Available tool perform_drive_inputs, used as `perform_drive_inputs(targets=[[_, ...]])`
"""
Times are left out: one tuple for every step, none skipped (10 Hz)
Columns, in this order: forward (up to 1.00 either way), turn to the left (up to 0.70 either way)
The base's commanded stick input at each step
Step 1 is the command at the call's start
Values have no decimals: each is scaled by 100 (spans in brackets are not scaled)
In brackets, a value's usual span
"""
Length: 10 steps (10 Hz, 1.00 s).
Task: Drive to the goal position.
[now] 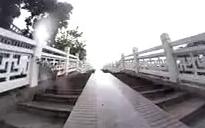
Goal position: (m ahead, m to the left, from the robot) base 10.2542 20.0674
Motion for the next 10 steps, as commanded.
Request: perform_drive_inputs(targets=[[60, 0], [60, 0], [60, 1], [60, 1], [60, 1], [60, 1], [60, 1], [60, 1], [60, 1], [60, 1]])
